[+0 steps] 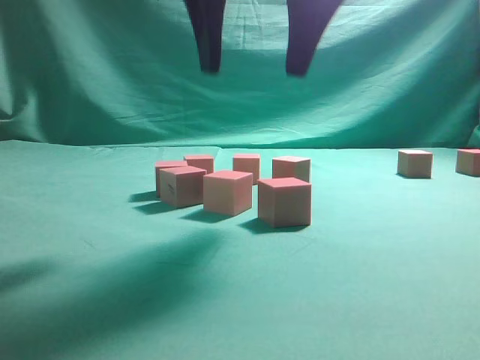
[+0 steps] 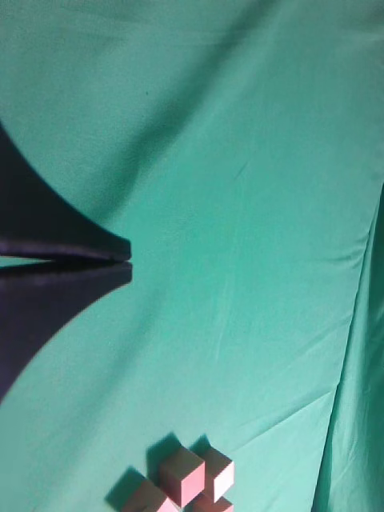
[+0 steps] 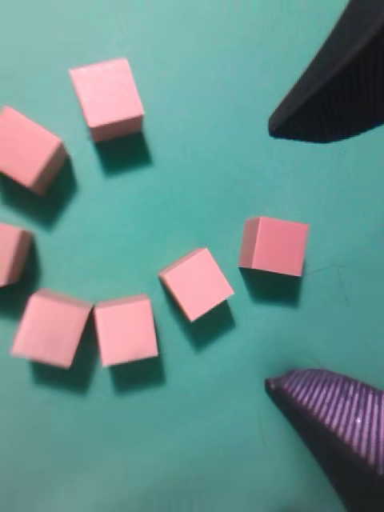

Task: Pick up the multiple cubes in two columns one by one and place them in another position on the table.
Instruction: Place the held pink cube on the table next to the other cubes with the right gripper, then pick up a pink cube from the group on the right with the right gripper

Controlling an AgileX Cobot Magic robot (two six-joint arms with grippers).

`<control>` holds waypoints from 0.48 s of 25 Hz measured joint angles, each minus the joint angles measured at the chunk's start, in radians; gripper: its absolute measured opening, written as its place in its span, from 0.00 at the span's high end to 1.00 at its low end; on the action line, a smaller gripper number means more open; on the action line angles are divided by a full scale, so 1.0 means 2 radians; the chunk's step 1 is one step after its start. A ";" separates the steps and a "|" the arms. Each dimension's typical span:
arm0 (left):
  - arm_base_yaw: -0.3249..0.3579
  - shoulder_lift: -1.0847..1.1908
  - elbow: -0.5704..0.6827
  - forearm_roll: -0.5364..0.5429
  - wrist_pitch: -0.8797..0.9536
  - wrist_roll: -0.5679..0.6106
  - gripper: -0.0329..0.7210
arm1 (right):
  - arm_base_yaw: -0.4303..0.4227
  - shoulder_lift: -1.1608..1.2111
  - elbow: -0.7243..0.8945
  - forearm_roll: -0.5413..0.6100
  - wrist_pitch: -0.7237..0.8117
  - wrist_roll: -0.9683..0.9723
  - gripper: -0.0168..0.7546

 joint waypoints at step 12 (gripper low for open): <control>0.000 0.000 0.000 0.000 0.000 0.000 0.96 | -0.011 -0.175 -0.004 -0.165 0.013 0.003 0.23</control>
